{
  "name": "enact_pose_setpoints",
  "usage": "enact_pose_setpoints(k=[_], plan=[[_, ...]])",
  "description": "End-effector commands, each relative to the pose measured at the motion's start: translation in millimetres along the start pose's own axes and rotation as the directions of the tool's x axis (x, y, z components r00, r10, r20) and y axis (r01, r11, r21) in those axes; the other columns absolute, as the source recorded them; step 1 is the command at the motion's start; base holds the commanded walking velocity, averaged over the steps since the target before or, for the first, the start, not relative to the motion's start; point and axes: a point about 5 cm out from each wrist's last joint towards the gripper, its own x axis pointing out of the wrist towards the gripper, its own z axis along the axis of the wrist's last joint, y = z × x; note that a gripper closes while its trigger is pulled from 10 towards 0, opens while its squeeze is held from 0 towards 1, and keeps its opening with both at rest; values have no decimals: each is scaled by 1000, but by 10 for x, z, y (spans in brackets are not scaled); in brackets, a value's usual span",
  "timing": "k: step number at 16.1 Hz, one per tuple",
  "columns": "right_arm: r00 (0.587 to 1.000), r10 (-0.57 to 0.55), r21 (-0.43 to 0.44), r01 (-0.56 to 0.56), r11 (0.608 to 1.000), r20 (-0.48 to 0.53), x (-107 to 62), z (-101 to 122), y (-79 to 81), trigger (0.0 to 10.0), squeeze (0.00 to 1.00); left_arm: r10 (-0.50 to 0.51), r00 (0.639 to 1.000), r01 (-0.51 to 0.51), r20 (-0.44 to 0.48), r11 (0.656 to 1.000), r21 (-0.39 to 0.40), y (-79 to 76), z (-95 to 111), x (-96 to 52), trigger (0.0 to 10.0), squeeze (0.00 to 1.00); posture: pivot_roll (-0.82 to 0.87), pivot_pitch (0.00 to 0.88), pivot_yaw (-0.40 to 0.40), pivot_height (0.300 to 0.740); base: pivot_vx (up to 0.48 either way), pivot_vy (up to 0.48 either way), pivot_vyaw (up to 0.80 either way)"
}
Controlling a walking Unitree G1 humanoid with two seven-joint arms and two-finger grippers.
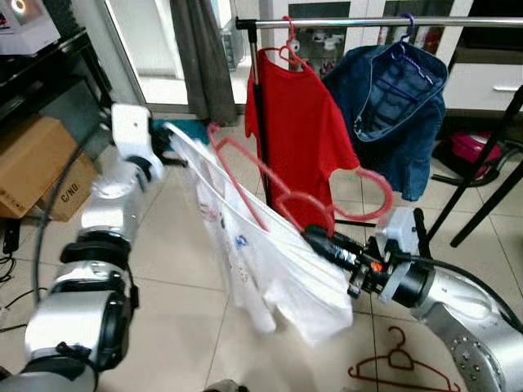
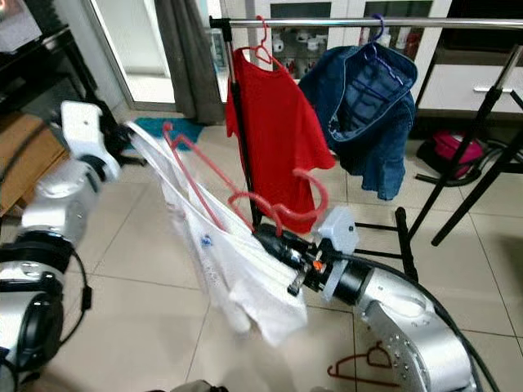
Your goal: Hang hanger
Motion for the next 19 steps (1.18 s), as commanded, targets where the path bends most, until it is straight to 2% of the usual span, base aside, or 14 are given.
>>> enact_pose_setpoints(k=[1, 3, 5, 6, 7, 10, 11, 12, 13, 14, 16, 17, 18, 19], plan=[[999, -46, -10, 46, 999, 29, 30, 61, -34, 0, 0, -75, 997, 75, 19, 997, -7, -101, 57, 37, 0, 0, -154, 0, 148, 740, 0, 0, 0], [934, -333, 62, 328, 943, 132, 186, 110, -258, 0, 0, -487, 871, 490, -62, 870, 49, -710, -145, -67, 0, 0, -151, 0, 150, 740, 0, 0, 0], [754, -621, 241, 576, 781, 212, 178, 151, -503, 0, 0, -702, 699, 713, -134, 699, 56, -1080, -310, -318, 0, 0, -150, 0, 150, 740, 0, 0, 0], [666, -716, 307, 651, 695, 210, 113, 129, -596, 0, 0, -745, 652, 756, -143, 653, 45, -1157, -348, -401, 0, 0, -150, 0, 148, 740, 0, 0, 0], [614, -770, 296, 713, 636, 175, 35, 50, -641, 0, 0, -756, 644, 763, -119, 646, 19, -1196, -357, -458, 0, 0, -151, 0, 149, 740, 0, 0, 0], [590, -795, 291, 743, 603, 143, -47, -50, -647, 0, 0, -791, 607, 791, -75, 611, -34, -1239, -334, -580, 0, 0, -154, 0, 151, 740, 0, 0, 0], [561, -806, 373, 719, 586, 185, -73, 2, -657, 0, 0, -822, 570, 817, -8, 567, -103, -1254, -245, -670, 0, 0, -152, 0, 146, 740, 0, 0, 0], [530, -815, 423, 699, 576, 234, -104, 75, -685, 0, 0, -845, 535, 837, -19, 533, -122, -1218, -226, -756, 0, 0, -149, 0, 144, 740, 0, 0, 0], [515, -818, 432, 696, 573, 256, -113, 117, -706, 0, 0, -849, 523, 842, -72, 528, -107, -1170, -267, -800, 0, 0, -149, 0, 144, 740, 0, 0, 0], [501, -820, 428, 700, 572, 276, -122, 166, -737, 0, 0, -819, 550, 820, -167, 567, -79, -1050, -368, -826, 0, 0, -148, 0, 143, 740, 0, 0, 0], [506, -826, 380, 733, 564, 249, -136, 139, -767, 0, 0, -670, 693, 692, -266, 722, -14, -794, -523, -756, 0, 0, -148, 0, 140, 740, 0, 0, 0], [530, -829, 290, 777, 560, 179, -121, 42, -732, 4275, 0, -580, 774, 601, -256, 799, 5, -740, -543, -720, 0, 0, -148, 0, 134, 740, 0, 0, 0], [532, -835, 260, 794, 550, 140, -114, -2, -725, 4275, 0, -544, 801, 565, -251, 825, 13, -727, -543, -705, 0, 0, -148, 0, 134, 740, 0, 0, 0], [596, -803, 109, 797, 593, 10, -60, -166, -612, 10000, 0, -419, 892, 426, -166, 905, 3, -735, -503, -675, 4863, 0, -155, 0, 133, 740, 0, 0, 0]])
